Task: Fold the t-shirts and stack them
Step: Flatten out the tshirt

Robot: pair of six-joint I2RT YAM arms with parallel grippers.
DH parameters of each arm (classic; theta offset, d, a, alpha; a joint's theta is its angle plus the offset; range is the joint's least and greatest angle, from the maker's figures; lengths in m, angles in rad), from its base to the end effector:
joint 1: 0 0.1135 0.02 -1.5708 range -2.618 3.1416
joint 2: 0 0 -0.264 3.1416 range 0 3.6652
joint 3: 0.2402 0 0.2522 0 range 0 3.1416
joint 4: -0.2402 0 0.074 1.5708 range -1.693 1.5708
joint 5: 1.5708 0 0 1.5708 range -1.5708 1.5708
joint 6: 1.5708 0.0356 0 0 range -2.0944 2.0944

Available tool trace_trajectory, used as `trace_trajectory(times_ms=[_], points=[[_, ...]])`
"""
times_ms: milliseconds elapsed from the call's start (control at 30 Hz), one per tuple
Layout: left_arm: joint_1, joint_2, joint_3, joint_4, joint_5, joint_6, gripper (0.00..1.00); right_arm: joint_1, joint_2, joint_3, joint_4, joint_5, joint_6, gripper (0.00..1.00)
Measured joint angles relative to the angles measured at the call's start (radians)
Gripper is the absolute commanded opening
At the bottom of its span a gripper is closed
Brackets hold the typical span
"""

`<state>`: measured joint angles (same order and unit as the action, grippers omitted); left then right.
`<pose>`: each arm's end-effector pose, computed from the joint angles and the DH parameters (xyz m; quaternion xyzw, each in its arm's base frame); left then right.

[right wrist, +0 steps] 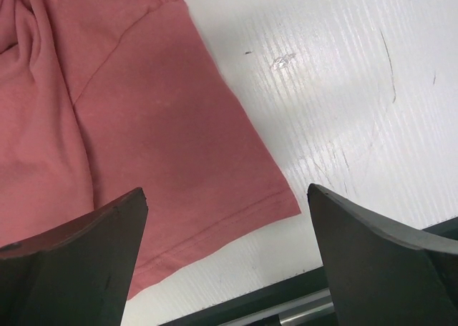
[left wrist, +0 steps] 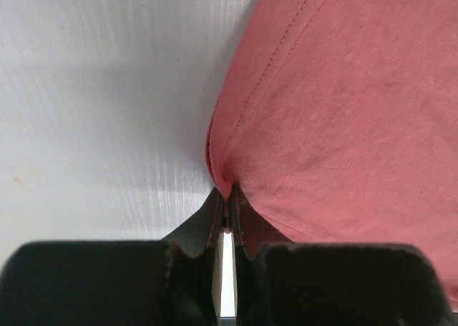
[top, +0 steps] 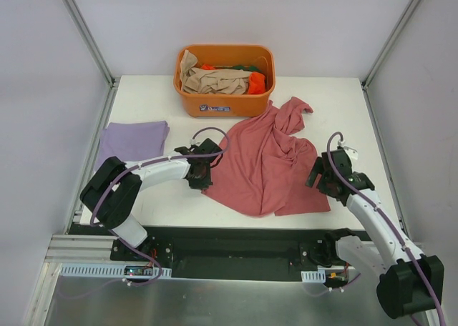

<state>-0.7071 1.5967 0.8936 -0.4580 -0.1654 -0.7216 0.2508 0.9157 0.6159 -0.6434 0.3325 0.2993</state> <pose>0.2288 -0.1878 0.1647 -0.0239 0.9756 -0.0717 0.2061 0.1716 0.0320 0.2207 0.0738 0.9365 -0.0688 0.3357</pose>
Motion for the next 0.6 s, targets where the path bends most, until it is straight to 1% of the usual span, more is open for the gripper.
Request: trace_trajectory(times_ms=[133, 300, 467, 500, 600], points=[[0.0, 0.006, 0.008, -0.003, -0.002, -0.001, 0.0, 0.0, -0.019, 0.0, -0.026, -0.007, 0.008, 0.96], [0.0, 0.005, 0.008, -0.003, -0.005, -0.001, 0.0, -0.011, -0.027, 0.0, -0.092, -0.017, 0.064, 0.96], [0.0, 0.005, 0.008, -0.003, -0.005, 0.0, 0.0, -0.065, 0.005, -0.023, -0.111, -0.025, 0.105, 0.97], [0.0, 0.004, 0.008, -0.003, -0.004, 0.0, 0.0, -0.082, 0.027, -0.027, -0.111, -0.032, 0.107, 0.99], [0.0, 0.003, 0.008, -0.002, -0.005, 0.0, 0.0, -0.122, 0.099, -0.043, -0.088, -0.081, 0.104, 0.9]])
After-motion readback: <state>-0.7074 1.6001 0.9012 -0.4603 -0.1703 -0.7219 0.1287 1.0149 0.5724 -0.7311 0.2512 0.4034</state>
